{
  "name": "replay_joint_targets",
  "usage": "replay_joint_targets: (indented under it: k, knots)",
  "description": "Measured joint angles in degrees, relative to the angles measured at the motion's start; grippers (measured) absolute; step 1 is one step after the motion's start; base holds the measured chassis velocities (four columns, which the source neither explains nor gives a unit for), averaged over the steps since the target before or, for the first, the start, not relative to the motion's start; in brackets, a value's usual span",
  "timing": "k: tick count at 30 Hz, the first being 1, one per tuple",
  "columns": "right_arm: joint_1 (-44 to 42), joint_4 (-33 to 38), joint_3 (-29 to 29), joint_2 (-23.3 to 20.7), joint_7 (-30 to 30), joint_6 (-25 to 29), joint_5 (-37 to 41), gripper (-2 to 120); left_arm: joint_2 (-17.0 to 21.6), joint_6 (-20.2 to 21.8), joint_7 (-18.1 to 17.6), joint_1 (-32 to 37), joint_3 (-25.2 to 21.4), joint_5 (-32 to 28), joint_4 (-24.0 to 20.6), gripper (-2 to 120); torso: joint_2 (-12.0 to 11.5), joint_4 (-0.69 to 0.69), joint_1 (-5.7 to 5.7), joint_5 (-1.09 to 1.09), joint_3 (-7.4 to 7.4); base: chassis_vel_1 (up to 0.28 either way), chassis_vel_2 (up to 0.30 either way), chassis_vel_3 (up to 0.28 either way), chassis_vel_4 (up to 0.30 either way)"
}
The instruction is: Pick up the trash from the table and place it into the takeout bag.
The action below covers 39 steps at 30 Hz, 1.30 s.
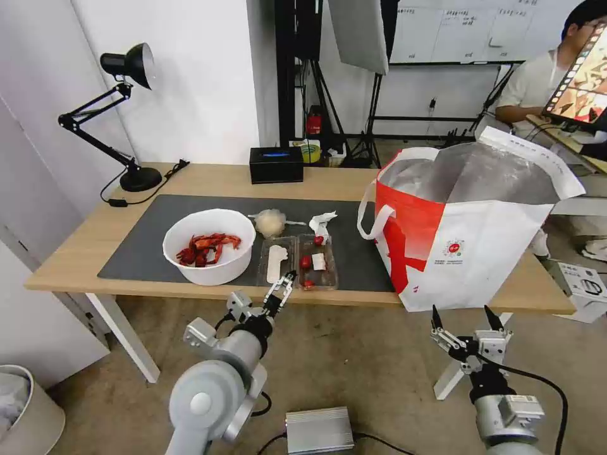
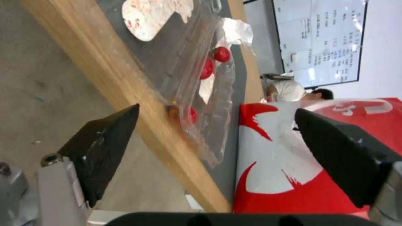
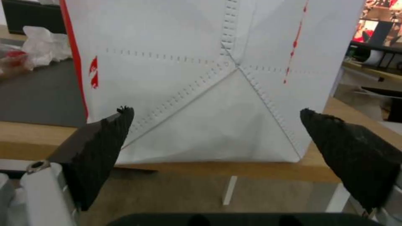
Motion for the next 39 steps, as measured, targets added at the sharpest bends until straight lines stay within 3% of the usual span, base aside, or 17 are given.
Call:
replay_joint_targets:
  k: [39]
  knots:
    - [0.2, -1.7, 0.3, 0.3, 0.0, 0.5, 0.9, 100, -3.3, -2.0, 3.9, -3.6, 1.4, 5.0, 8.6, 100, 0.0, 0.00, 0.00, 0.00, -0.01, 0.000, 0.000, 0.000, 0.000]
